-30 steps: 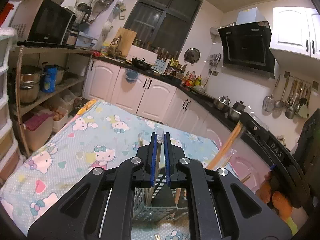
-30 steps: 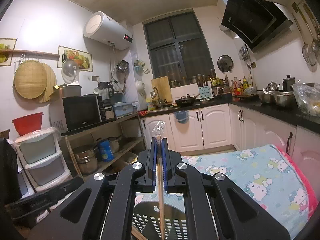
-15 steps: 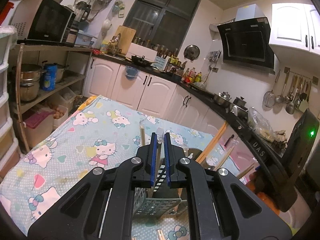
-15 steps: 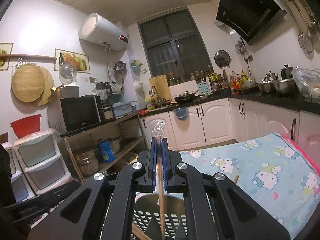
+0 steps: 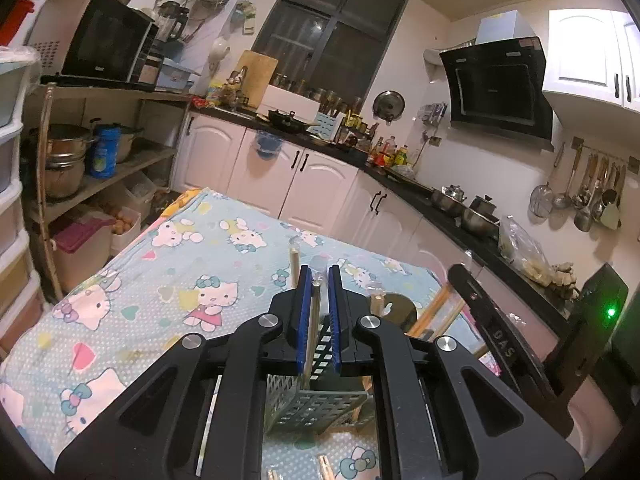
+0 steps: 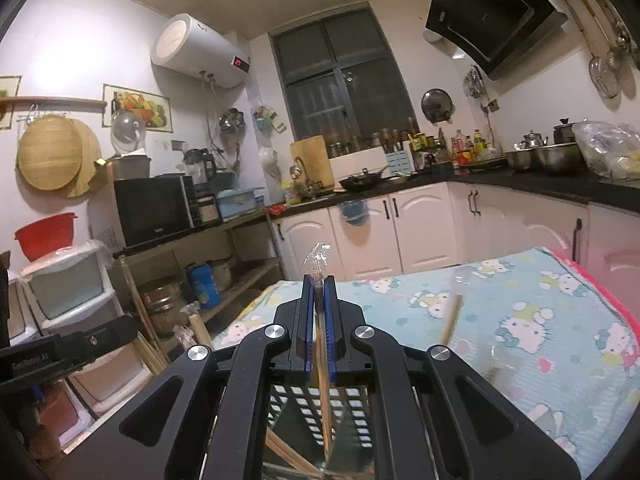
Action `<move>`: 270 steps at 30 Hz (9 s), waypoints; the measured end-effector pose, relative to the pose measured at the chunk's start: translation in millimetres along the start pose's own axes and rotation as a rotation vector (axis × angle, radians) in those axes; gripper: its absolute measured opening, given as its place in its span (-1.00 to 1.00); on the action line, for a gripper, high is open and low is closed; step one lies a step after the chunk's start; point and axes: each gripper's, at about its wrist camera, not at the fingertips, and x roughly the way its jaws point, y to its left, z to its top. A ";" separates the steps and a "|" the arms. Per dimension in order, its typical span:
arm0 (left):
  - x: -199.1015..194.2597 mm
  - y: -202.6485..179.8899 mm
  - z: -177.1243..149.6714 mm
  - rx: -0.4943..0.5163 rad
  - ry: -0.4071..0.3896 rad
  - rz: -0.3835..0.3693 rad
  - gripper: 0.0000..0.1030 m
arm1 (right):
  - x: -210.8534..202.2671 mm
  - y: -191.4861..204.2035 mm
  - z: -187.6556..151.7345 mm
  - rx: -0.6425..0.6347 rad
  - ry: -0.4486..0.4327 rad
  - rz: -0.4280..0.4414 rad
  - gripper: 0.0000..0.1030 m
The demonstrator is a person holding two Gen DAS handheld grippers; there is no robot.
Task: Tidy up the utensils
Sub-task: 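Lower the chopsticks into the caddy and open the left gripper while the right gripper opens, then withdraw both open grippers from the caddy back to the chopsticks, then grasp a wrapped chopstick with the left gripper while the right gripper grasps another, then lift both held chopsticks upright and carry them above the caddy, then lower the left gripper's chopstick into the caddy while the right gripper lowers its own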
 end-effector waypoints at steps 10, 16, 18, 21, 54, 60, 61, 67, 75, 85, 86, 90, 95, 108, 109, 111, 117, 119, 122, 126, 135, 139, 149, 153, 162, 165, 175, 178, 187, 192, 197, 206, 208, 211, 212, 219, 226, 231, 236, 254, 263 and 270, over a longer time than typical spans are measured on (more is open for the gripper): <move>-6.4 8.1 -1.2 -0.034 0.018 0.007 -0.84 | -27.0 -9.7 -5.8 -0.004 0.030 -0.027 -0.56; -10.4 9.9 -5.4 -0.038 0.030 0.010 -0.59 | -43.4 -17.3 -10.1 -0.003 0.066 -0.036 -0.43; -11.9 10.0 -7.3 -0.036 0.034 0.012 -0.54 | -49.2 -18.8 -12.4 -0.008 0.077 -0.036 -0.39; -14.1 11.9 -10.4 -0.037 0.044 0.011 -0.41 | -55.7 -19.1 -15.9 -0.015 0.096 -0.038 -0.34; -39.6 14.6 -68.3 -0.032 0.184 -0.008 0.47 | -110.7 -20.9 -47.8 -0.054 0.243 -0.037 -0.01; -40.6 14.0 -77.3 -0.025 0.217 -0.002 0.52 | -120.1 -27.5 -55.5 -0.063 0.274 -0.046 0.01; -41.0 13.9 -79.1 -0.022 0.222 -0.001 0.52 | -121.2 -28.3 -56.6 -0.062 0.280 -0.047 0.01; -42.3 15.2 -89.6 -0.012 0.249 0.004 0.52 | -129.4 -37.3 -67.7 -0.059 0.320 -0.063 0.01; -38.0 8.7 -106.9 0.010 0.296 0.002 0.52 | -135.9 -46.7 -84.1 -0.058 0.372 -0.083 0.01; -25.3 -5.1 -134.1 0.064 0.383 -0.002 0.52 | -137.9 -61.8 -103.7 -0.039 0.448 -0.109 0.01; -23.7 -5.5 -135.7 0.067 0.391 0.001 0.52 | -137.0 -63.3 -105.9 -0.038 0.460 -0.109 0.01; -17.6 -3.7 -142.3 0.073 0.427 0.033 0.52 | -130.7 -68.8 -113.3 -0.034 0.508 -0.108 0.01; -8.1 4.8 -150.9 0.076 0.472 0.067 0.52 | -115.0 -77.4 -122.0 -0.027 0.578 -0.101 0.01; 7.7 17.5 -158.7 0.057 0.508 0.074 0.17 | -61.9 -94.6 -136.2 -0.060 0.715 -0.088 0.01; 8.8 17.9 -158.3 0.055 0.509 0.074 0.15 | -58.9 -95.1 -136.6 -0.068 0.718 -0.095 0.01; 10.1 18.7 -157.9 0.049 0.508 0.073 0.04 | -53.2 -96.6 -137.5 -0.079 0.729 -0.088 -0.05; 15.2 21.1 -153.3 0.026 0.514 0.064 -0.19 | -42.2 -89.1 -141.0 -0.126 0.749 -0.063 -0.55; 18.4 20.5 -152.3 0.023 0.518 0.062 -0.21 | -40.5 -86.5 -141.1 -0.138 0.749 -0.052 -0.72; 24.1 20.4 -150.0 0.018 0.531 0.061 -0.22 | -35.9 -82.5 -139.2 -0.142 0.746 -0.039 -0.84; 31.2 24.8 -145.6 -0.012 0.547 0.056 -0.26 | -33.0 -77.1 -132.8 -0.115 0.735 -0.008 -0.89; 44.6 28.6 -138.0 -0.034 0.570 0.058 -0.48 | -21.4 -77.7 -118.9 -0.087 0.742 0.049 -0.99; 49.0 29.4 -137.1 -0.027 0.573 0.063 -0.67 | -20.1 -83.5 -116.3 -0.048 0.741 0.061 -0.99; 52.5 28.6 -131.2 -0.030 0.566 0.030 -0.98 | -42.4 -85.9 -116.9 0.014 0.760 0.104 -0.97; 48.0 23.4 -125.7 -0.021 0.543 0.008 -0.99 | -51.2 -79.2 -121.8 0.008 0.771 0.082 -0.57; 24.8 11.2 -110.9 -0.015 0.488 -0.035 -0.99 | -41.8 -65.3 -134.1 -0.075 0.806 0.004 -0.51; 20.3 8.1 -107.4 -0.010 0.478 -0.045 -0.99 | -34.6 -59.7 -135.4 -0.100 0.816 -0.017 -0.51; 5.1 2.4 -95.4 -0.002 0.437 -0.065 -0.98 | -16.9 -34.9 -141.7 -0.143 0.833 -0.017 -0.74; -0.2 0.7 -88.2 0.006 0.420 -0.069 -0.98 | -22.0 -28.2 -132.0 -0.133 0.804 0.022 -0.78; -11.7 -4.4 -63.6 0.009 0.345 -0.078 -0.99 | -49.5 -6.3 -84.7 -0.119 0.675 0.119 -0.84; -20.1 -12.6 -43.0 0.025 0.297 -0.089 -0.99 | -69.8 5.8 -52.4 -0.113 0.575 0.160 -0.88; -30.5 -25.1 -24.6 0.047 0.248 -0.110 -0.99 | -91.6 13.4 -20.8 -0.107 0.464 0.178 -0.89; -44.8 -46.5 4.3 0.065 0.171 -0.137 -0.99 | -121.6 14.0 25.9 -0.111 0.260 0.159 -0.89; -47.2 -51.7 11.6 0.071 0.153 -0.144 -0.99 | -124.5 12.6 35.5 -0.111 0.233 0.155 -0.89; -49.5 -60.1 22.7 0.087 0.123 -0.148 -0.99 | -127.4 10.5 48.1 -0.113 0.181 0.151 -0.89; -49.2 -62.7 27.2 0.091 0.114 -0.149 -0.99 | -128.1 9.4 52.1 -0.109 0.164 0.148 -0.89; -47.3 -74.5 52.6 0.110 0.048 -0.128 -0.99 | -125.9 0.4 83.7 -0.071 0.064 0.146 -0.89; -42.0 -78.8 66.0 0.111 -0.027 -0.092 -0.99 | -113.7 -3.5 109.0 -0.078 -0.019 0.138 -0.89; -30.3 -77.0 65.6 0.102 -0.045 -0.082 -0.99 | -99.9 -3.7 114.9 -0.095 -0.046 0.128 -0.89; -14.5 -72.1 59.0 0.093 -0.034 -0.068 -0.99 | -83.0 -5.9 114.3 -0.092 -0.052 0.116 -0.89; 20.2 -80.4 31.8 0.142 -0.038 -0.026 -0.99 | -22.5 -17.4 79.7 -0.095 -0.022 0.037 -0.89; 33.4 -82.7 41.9 0.136 -0.057 -0.043 -0.99 | -8.2 -26.1 61.7 -0.075 0.052 0.014 -0.89; 43.2 -82.2 48.9 0.124 -0.070 -0.044 -0.99 | 1.7 -30.4 49.8 -0.062 0.090 0.002 -0.89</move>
